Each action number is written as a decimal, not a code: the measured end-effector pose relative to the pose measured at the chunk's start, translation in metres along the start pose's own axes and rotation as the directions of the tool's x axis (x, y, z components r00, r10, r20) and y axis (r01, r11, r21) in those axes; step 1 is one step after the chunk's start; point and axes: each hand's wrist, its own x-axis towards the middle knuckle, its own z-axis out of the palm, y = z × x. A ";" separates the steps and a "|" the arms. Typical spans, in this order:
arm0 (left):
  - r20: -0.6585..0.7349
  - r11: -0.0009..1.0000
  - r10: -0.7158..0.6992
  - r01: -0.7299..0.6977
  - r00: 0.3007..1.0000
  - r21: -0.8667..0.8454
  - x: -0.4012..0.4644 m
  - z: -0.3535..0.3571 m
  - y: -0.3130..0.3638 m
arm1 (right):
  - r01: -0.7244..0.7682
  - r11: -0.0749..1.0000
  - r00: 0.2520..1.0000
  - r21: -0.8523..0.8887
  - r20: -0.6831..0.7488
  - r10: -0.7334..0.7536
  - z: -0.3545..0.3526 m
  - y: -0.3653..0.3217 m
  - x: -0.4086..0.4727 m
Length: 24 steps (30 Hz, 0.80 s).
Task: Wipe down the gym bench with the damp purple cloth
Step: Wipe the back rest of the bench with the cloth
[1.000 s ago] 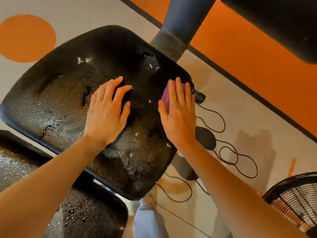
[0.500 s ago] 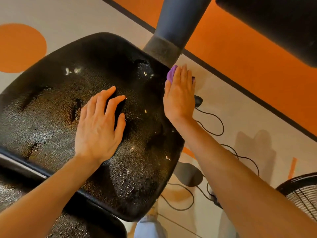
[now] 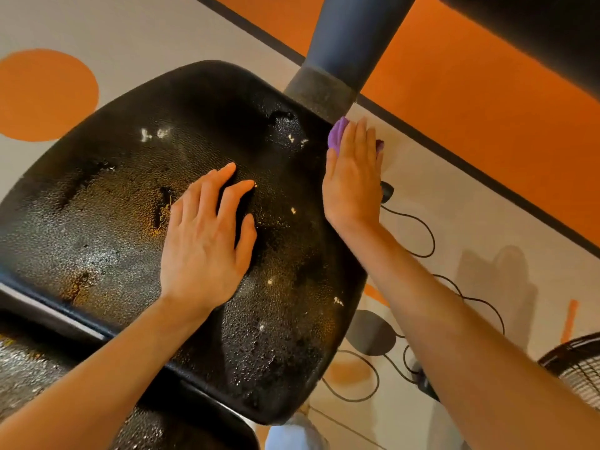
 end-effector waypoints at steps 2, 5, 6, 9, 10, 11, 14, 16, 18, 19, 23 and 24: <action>0.001 1.000 0.004 -0.004 1.000 0.005 0.000 0.000 -0.001 | 0.110 0.993 0.994 0.040 0.011 -0.111 -0.006 -0.002 -0.062; 0.002 1.000 0.004 -0.004 1.000 0.003 -0.001 -0.001 -0.001 | 0.218 0.975 0.972 0.046 0.076 -0.221 -0.006 0.006 -0.096; 0.001 1.000 0.004 -0.004 1.000 -0.002 0.000 -0.002 -0.001 | 0.201 0.979 0.977 0.041 0.062 -0.203 -0.004 0.006 -0.071; 0.004 1.000 0.001 -0.001 1.000 0.004 0.000 -0.001 -0.001 | -0.002 1.000 1.000 0.005 -0.018 0.002 0.003 -0.009 0.018; 0.008 1.000 -0.002 0.001 1.000 0.009 0.000 0.000 -0.001 | -0.056 0.998 0.998 0.015 -0.025 0.056 0.004 -0.013 0.030; 0.010 1.000 -0.002 0.002 1.000 0.012 0.001 0.000 -0.002 | -0.055 0.998 0.998 0.018 -0.037 0.055 0.006 -0.018 0.024; 0.027 1.000 -0.014 0.014 1.000 -0.001 0.000 0.000 -0.002 | 0.149 0.987 0.989 0.057 -0.009 -0.148 0.002 -0.029 -0.077; 0.039 1.000 -0.018 0.019 0.999 -0.018 0.000 -0.002 -0.002 | 0.234 0.968 0.970 0.095 0.046 -0.239 0.000 -0.022 -0.113; 0.060 0.999 -0.002 0.005 0.998 -0.041 0.002 -0.004 -0.003 | 0.199 0.976 0.978 0.093 0.041 -0.203 0.002 -0.022 -0.068; 0.071 0.999 0.008 -0.004 0.997 -0.052 0.002 -0.004 -0.005 | 0.127 0.990 0.991 0.066 0.020 -0.129 0.004 -0.027 -0.033; 0.083 0.998 0.052 -0.048 0.995 -0.050 0.000 -0.006 -0.011 | -0.042 0.999 0.998 0.013 -0.046 0.043 0.009 -0.047 0.017; 0.088 0.997 0.059 -0.056 0.994 -0.045 0.000 -0.007 -0.011 | 0.007 0.999 0.999 0.048 -0.052 -0.005 0.009 -0.050 -0.009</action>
